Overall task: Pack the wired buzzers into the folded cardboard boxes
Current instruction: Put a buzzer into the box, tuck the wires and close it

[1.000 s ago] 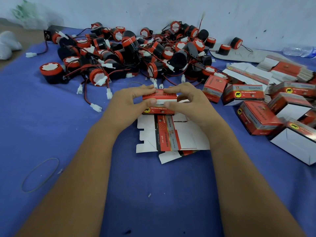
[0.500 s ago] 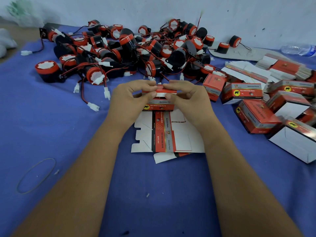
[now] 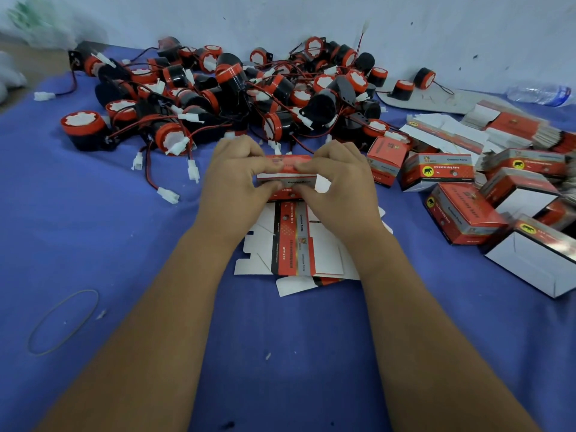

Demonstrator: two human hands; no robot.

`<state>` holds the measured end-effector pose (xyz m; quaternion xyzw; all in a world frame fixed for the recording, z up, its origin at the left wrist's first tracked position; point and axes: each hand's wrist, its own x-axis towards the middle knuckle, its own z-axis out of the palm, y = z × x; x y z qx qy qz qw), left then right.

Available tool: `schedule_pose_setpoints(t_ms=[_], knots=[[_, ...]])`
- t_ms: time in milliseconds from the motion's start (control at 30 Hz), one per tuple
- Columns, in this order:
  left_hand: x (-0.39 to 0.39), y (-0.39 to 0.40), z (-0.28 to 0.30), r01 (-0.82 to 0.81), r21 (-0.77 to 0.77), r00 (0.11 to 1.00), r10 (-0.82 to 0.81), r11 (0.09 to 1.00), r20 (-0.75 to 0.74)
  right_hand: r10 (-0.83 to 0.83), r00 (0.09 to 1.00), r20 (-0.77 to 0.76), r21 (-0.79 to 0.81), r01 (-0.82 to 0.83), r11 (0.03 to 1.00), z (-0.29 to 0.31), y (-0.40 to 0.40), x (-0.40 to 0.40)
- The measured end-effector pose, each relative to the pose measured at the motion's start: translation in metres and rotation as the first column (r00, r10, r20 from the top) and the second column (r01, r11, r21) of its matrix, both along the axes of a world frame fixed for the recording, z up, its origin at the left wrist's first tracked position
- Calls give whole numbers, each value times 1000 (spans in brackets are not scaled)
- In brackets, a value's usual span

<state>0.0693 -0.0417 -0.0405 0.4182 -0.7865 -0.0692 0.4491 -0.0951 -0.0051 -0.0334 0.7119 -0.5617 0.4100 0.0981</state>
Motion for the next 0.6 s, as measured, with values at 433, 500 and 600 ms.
schedule_pose_setpoints(t_ms=[433,500,600], knots=[[-4,2,-1,-31,-129,994,44,991,99,-89,994,-59,122,96,988,8,-1,11],[-6,3,0,5,-98,995,6,995,104,-94,996,1,157,93,983,8,-4,12],[-9,4,-3,116,-9,992,-115,993,53,-84,994,69,183,71,981,7,-5,13]])
